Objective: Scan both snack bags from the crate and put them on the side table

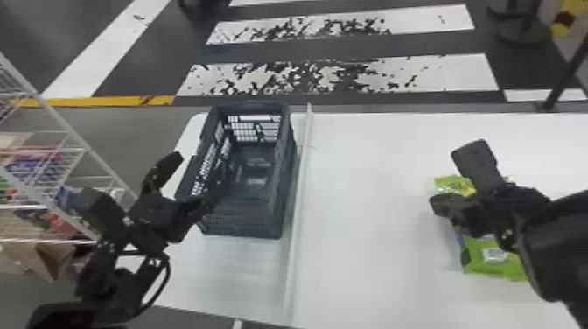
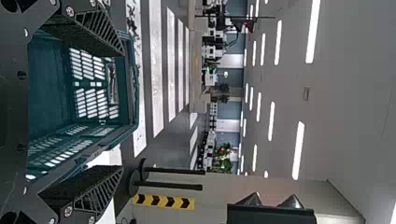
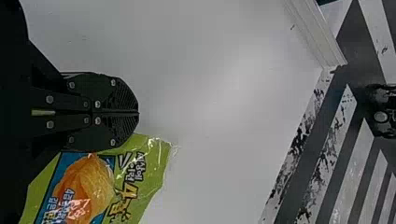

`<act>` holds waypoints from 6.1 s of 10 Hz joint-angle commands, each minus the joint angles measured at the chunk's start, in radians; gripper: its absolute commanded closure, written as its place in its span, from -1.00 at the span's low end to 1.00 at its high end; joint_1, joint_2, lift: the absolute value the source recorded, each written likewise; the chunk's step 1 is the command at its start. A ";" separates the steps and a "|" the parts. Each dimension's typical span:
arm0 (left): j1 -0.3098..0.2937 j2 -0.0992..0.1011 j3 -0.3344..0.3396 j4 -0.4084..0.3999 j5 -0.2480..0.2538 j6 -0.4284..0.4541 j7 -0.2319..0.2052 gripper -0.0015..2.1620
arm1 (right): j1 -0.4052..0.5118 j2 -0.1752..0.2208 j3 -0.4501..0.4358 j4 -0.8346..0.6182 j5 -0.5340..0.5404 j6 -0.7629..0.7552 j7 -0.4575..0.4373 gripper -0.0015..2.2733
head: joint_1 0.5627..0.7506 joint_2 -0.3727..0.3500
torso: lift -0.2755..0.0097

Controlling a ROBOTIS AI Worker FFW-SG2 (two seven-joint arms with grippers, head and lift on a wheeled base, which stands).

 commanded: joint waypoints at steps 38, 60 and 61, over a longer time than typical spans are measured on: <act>-0.017 -0.010 -0.018 0.029 -0.011 0.001 -0.006 -0.87 | 0.469 0.017 -0.575 -0.805 -0.199 0.649 0.005 0.99 | 0.41 -0.12 | 0.32; -0.011 -0.005 -0.013 0.031 -0.009 -0.008 -0.006 -0.87 | 0.230 -0.049 -0.589 -0.357 -0.156 0.426 -0.035 0.99 | 0.41 -0.26 | 0.32; -0.011 -0.005 -0.013 0.029 -0.009 -0.005 -0.005 -0.87 | 0.197 -0.063 -0.587 -0.282 -0.158 0.347 -0.035 0.99 | 0.41 -0.31 | 0.32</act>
